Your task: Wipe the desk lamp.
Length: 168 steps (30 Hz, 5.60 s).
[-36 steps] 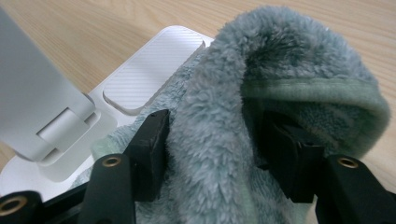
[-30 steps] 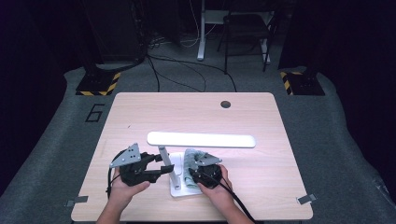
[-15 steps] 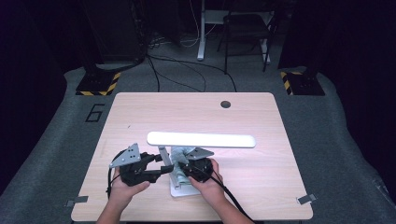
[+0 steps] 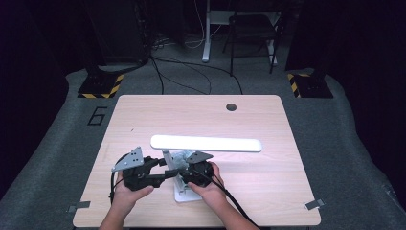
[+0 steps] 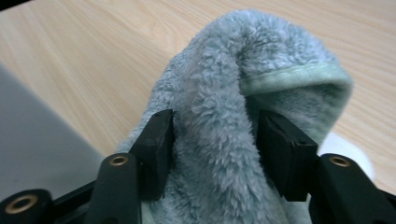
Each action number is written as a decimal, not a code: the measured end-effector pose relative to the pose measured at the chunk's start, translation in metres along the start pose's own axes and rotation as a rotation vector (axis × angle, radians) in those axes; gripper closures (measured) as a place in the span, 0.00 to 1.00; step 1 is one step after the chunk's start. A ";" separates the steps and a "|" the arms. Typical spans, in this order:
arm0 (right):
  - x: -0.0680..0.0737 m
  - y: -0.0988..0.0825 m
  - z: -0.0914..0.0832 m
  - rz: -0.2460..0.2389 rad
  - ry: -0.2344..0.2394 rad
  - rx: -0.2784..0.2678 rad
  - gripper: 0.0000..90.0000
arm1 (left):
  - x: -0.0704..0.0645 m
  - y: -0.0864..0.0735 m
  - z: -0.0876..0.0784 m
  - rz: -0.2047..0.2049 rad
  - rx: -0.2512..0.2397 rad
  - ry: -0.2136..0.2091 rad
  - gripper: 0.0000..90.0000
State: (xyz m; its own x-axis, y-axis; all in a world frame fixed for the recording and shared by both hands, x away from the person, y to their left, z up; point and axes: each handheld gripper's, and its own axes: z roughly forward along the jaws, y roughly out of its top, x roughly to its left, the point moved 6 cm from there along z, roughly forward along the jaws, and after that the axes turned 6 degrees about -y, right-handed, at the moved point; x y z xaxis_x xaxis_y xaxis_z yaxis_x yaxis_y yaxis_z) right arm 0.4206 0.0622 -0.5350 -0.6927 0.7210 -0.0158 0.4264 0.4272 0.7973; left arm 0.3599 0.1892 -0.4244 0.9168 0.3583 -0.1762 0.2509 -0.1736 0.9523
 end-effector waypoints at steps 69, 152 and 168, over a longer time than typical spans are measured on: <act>-0.003 -0.028 -0.020 -0.036 -0.039 0.008 0.67 | -0.002 0.000 0.003 0.044 -0.002 0.055 0.58; -0.061 0.045 0.050 0.059 -0.179 0.041 0.59 | -0.001 0.000 0.003 0.007 -0.011 0.012 0.56; -0.029 0.041 0.068 -0.063 -0.091 0.106 0.84 | -0.004 0.002 0.005 0.057 0.011 0.074 0.59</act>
State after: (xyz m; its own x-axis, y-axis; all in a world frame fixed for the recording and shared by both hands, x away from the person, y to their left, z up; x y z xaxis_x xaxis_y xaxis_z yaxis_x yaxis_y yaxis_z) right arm 0.4976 0.0958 -0.5427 -0.6666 0.7354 -0.1220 0.4460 0.5246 0.7252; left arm 0.3582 0.1823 -0.4229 0.9043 0.4144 -0.1023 0.2026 -0.2058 0.9574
